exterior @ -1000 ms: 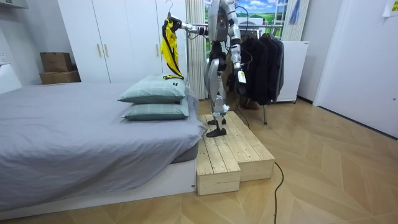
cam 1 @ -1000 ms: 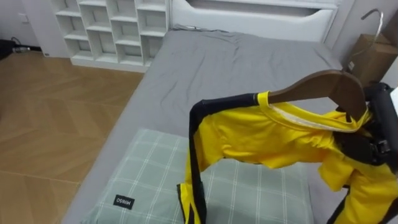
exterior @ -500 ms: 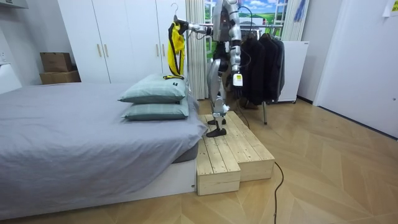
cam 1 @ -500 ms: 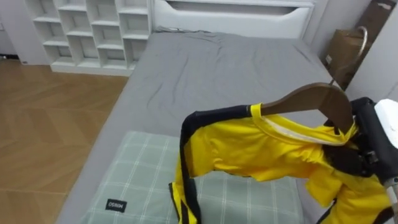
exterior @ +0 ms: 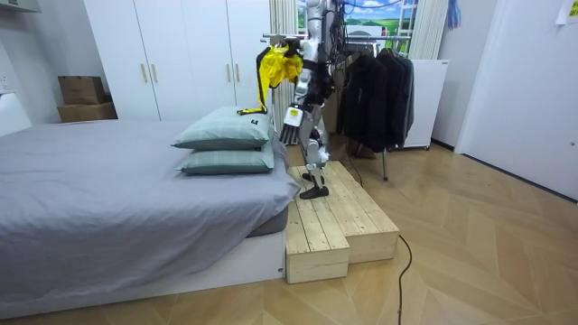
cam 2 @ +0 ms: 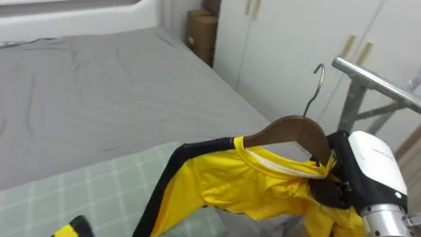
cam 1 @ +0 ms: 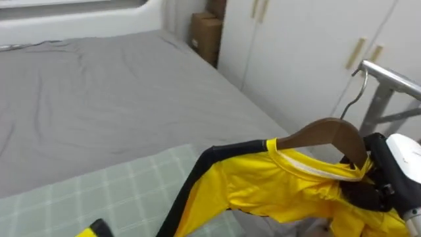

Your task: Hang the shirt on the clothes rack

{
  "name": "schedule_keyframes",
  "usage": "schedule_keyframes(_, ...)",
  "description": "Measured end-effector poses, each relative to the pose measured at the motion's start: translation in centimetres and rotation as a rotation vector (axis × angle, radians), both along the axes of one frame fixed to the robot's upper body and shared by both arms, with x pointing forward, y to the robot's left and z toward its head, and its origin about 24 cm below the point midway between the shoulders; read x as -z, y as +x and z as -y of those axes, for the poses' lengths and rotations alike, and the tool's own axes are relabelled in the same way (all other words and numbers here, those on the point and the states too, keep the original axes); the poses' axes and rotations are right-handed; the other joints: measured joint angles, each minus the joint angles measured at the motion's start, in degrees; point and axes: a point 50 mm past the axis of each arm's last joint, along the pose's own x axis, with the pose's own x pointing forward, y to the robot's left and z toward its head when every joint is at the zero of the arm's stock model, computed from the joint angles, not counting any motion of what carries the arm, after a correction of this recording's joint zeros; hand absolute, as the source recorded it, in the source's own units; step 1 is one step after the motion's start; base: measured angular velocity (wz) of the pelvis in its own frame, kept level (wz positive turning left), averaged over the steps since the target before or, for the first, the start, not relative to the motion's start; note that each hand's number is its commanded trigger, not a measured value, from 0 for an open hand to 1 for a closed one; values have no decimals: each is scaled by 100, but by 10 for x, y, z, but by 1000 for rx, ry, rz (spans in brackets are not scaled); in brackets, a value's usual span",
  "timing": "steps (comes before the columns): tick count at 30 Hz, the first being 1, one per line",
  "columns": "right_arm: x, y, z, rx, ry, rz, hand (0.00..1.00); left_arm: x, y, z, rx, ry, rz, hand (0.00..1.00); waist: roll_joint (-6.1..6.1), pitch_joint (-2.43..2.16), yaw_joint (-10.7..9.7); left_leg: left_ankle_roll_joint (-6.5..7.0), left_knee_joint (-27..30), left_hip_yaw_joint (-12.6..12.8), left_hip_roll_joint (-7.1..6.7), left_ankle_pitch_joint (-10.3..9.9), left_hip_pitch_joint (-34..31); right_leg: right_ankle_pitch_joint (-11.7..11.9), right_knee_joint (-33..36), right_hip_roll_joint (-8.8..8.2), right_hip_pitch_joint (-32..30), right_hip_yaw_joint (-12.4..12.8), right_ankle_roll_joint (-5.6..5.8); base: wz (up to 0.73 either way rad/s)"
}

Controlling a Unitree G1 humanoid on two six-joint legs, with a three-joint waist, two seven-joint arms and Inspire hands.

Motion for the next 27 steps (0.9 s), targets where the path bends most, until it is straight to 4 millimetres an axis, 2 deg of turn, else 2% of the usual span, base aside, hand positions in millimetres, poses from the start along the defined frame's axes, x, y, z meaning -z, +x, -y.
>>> schedule_keyframes(2,2,-1,-1,-10,9,-25,100,-1,10,2,75,9,5,0,-19,-11,-60,-141,318,309,256,-162,153,-186,131,132,0,118,-137,-59)
schedule_keyframes(3,2,-1,-1,-11,11,-26,100,0,10,2,85,12,2,0,-15,-18,-68,-198,461,340,355,-219,168,-249,182,188,5,153,-164,-57)
schedule_keyframes(4,3,-1,-3,-11,21,-22,100,-1,9,1,94,23,-9,0,-22,-26,-102,-283,873,382,537,-282,164,-387,305,267,10,203,-197,-59)
schedule_keyframes(5,2,-1,-3,-18,26,-16,100,-2,10,-1,105,39,-15,0,-73,-44,-105,-292,1360,269,751,-290,114,-498,436,359,2,337,-266,-65)
schedule_keyframes(6,2,0,-4,-23,25,-11,100,-3,10,-3,111,53,-16,0,-81,-54,-86,-290,1622,141,854,-279,78,-521,486,418,8,421,-283,-79)
schedule_keyframes(7,-2,3,-6,-38,24,12,100,-3,7,-5,111,60,-36,0,-15,-50,-82,-291,2059,-96,1052,-241,25,-570,565,524,48,555,-355,-86)
schedule_keyframes(8,-6,6,-8,-50,22,41,100,-3,2,-5,102,59,-54,0,49,-42,-81,-272,2340,-310,1149,-175,-15,-634,664,625,39,709,-425,-83)
schedule_keyframes(9,-7,6,-8,-52,22,50,100,-3,1,-5,95,59,-56,0,49,-38,-74,-271,2439,-429,1149,-108,-38,-661,713,656,27,800,-448,-89)
schedule_keyframes(11,-7,8,-14,-73,27,60,100,-2,-6,-4,30,51,-54,0,25,-44,-8,-181,2626,-775,1052,282,-84,-661,679,828,97,1438,-524,-103)
schedule_keyframes(12,-7,9,-15,-79,36,63,100,-1,-7,-3,7,48,-51,0,4,-31,-26,-169,2592,-973,957,288,-132,-673,672,845,97,1593,-531,-106)
schedule_keyframes(13,-5,9,-16,-78,49,58,100,0,-8,0,-7,45,-56,0,-53,1,-16,-198,2385,-1407,659,162,-249,-674,682,842,38,1866,-535,-103)
schedule_keyframes(14,-3,9,-16,-74,67,50,100,1,-13,2,-7,42,-73,0,-41,3,-15,-232,2107,-1809,363,51,-424,-649,641,872,-4,2142,-544,-107)
schedule_keyframes(15,-2,9,-16,-71,71,43,100,2,-17,5,-1,41,-87,0,-34,3,-11,-238,1959,-1996,244,33,-512,-617,586,905,-2,2281,-540,-121)
schedule_keyframes(16,0,9,-18,-73,72,29,100,3,-24,9,4,40,-116,0,-41,5,1,-244,1659,-2363,40,29,-677,-566,522,970,3,2597,-526,-138)
schedule_keyframes(17,3,8,-21,-81,77,18,100,4,-30,11,7,38,-146,0,-30,1,8,-253,1292,-2627,-79,35,-798,-503,449,1054,26,2899,-516,-142)
schedule_keyframes(19,5,7,-21,-78,79,11,100,5,-35,15,8,34,-170,0,37,11,5,-276,673,-2927,-132,89,-940,-415,389,1159,8,3188,-513,-124)
schedule_keyframes(20,5,7,-19,-73,78,11,100,6,-36,16,17,36,-176,0,65,29,-28,-290,458,-3020,-163,127,-968,-404,387,1199,-5,3285,-500,-113)
schedule_keyframes(21,5,7,-17,-64,76,11,100,7,-37,20,26,38,-185,0,117,15,-102,-326,155,-3166,-217,327,-1034,-410,425,1267,-62,3467,-471,-100)
schedule_keyframes(22,5,7,-16,-54,76,13,100,8,-36,22,39,41,-187,0,147,-29,-111,-298,99,-3187,-282,520,-1009,-418,453,1327,-119,3696,-413,-90)
schedule_keyframes(24,6,7,-16,-46,78,18,100,7,-24,22,64,54,-164,0,114,-28,-287,-250,20,-3084,-362,538,-955,-420,462,1287,-161,3756,-353,-43)
schedule_keyframes(27,7,7,-18,-44,81,15,100,7,3,26,148,68,-99,0,134,-5,-349,-151,-82,-2858,-417,496,-816,-403,316,1231,-64,3948,-258,-31)
